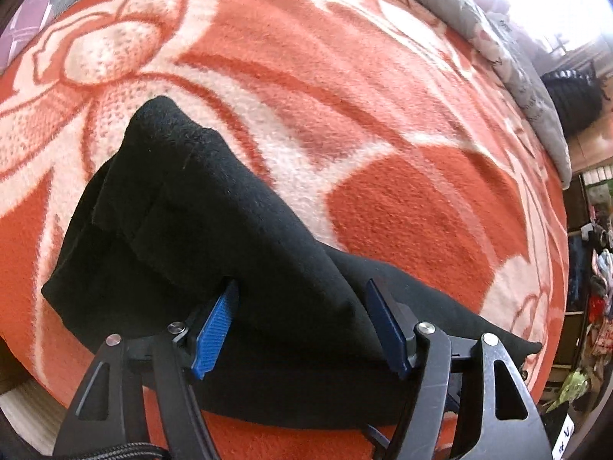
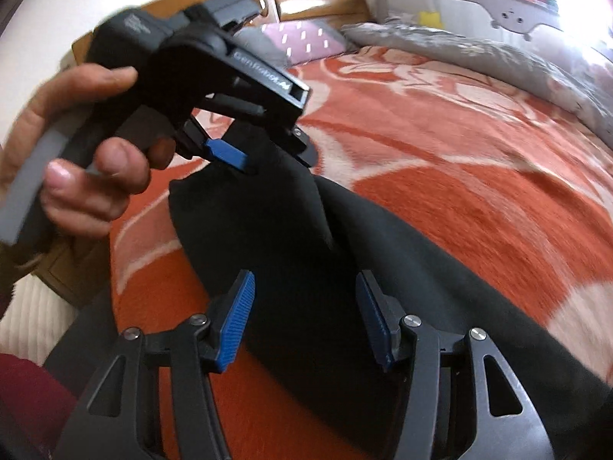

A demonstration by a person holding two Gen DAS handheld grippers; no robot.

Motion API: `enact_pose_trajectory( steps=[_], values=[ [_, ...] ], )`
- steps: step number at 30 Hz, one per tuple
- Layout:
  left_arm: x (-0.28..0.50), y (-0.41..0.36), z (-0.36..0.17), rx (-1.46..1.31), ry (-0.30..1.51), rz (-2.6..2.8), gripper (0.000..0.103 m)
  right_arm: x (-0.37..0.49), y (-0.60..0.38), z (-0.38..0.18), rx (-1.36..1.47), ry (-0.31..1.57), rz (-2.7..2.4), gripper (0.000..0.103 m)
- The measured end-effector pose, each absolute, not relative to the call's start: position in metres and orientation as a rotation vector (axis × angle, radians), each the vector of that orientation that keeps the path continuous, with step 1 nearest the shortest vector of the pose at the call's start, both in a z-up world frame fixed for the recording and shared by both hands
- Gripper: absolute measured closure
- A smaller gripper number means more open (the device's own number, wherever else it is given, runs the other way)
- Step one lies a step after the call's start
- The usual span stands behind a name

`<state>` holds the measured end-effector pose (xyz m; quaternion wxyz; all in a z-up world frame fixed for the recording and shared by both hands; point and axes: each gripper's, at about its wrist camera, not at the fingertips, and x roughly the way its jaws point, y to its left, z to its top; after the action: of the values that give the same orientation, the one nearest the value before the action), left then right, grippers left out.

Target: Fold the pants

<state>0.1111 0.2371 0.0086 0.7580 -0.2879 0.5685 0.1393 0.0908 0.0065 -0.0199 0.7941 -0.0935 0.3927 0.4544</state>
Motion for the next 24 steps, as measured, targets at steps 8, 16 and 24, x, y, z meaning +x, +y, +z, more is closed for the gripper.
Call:
enact_pose_trajectory(
  steps=[8, 16, 24],
  values=[
    [0.108, 0.242, -0.006, -0.614, 1.229, 0.297, 0.063, 0.114, 0.032, -0.044, -0.291, 0.862, 0.929, 0.056],
    [0.089, 0.247, 0.003, -0.627, 1.156, 0.216, 0.095, 0.109, 0.029, -0.036, -0.326, 0.860, 0.939, 0.096],
    [0.021, 0.264, 0.036, -0.706, 0.961, 0.104, 0.096, 0.057, 0.040, 0.020, -0.355, 0.843, 1.052, 0.096]
  ],
)
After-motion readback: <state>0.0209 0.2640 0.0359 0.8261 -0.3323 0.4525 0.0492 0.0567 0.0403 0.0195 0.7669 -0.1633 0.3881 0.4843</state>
